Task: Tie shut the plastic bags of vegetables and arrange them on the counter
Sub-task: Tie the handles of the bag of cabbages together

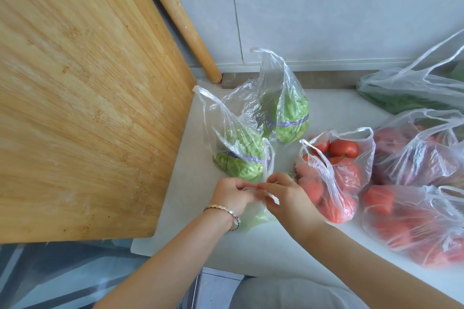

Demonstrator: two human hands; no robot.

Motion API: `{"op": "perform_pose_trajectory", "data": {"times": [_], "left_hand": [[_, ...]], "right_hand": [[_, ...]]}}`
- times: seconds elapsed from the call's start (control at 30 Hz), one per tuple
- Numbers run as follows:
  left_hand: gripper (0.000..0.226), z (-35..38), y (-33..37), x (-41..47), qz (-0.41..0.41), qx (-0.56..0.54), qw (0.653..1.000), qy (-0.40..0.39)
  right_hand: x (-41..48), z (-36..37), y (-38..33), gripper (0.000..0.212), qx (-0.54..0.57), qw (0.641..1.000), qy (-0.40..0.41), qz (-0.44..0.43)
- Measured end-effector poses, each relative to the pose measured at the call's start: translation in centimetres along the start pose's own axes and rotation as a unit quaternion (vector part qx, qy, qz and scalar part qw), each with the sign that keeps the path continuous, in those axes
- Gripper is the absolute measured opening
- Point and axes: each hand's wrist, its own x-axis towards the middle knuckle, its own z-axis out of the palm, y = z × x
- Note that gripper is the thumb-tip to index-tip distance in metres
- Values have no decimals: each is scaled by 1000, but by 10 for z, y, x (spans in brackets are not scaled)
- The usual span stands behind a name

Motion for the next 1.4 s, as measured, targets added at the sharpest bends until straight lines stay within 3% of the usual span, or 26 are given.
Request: {"op": "perform_pose_trajectory", "data": {"times": [0.13, 0.23, 0.43, 0.6, 0.77, 0.83, 0.97, 1.07, 1.13, 1.23, 1.4], "left_hand": [[20, -3, -5, 1, 1, 5, 1000, -10], [21, -5, -8, 3, 52, 51, 997, -10], [8, -1, -11, -1, 166, 176, 970, 6], [7, 6, -18, 1, 223, 216, 950, 44], [5, 7, -22, 2, 226, 183, 957, 8], [8, 9, -18, 3, 174, 123, 977, -6], [14, 14, -12, 7, 21, 18, 999, -26], [12, 13, -11, 11, -35, -29, 998, -48], [13, 11, -10, 12, -58, -43, 996, -59], [12, 9, -10, 11, -54, -31, 996, -64], [2, 10, -12, 13, 89, 107, 990, 23]], "right_hand": [[2, -7, 3, 16, 30, 998, -59, 19], [3, -9, 9, 9, 80, 994, -69, 25], [5, -12, 13, 10, 182, 960, -81, 197], [9, -24, 16, 15, 318, 886, -123, 314], [12, -37, 26, 18, 456, 782, -258, 338], [11, -39, 28, 19, 440, 799, -272, 308], [2, -28, 30, 18, 229, 939, -176, 189], [-5, -20, 34, 12, 62, 993, -100, 21], [-7, -18, 39, 9, 5, 992, -108, -57], [-6, -22, 38, 31, -67, 984, -139, -93], [-4, -27, 34, 53, -188, 962, -42, -196]]}}
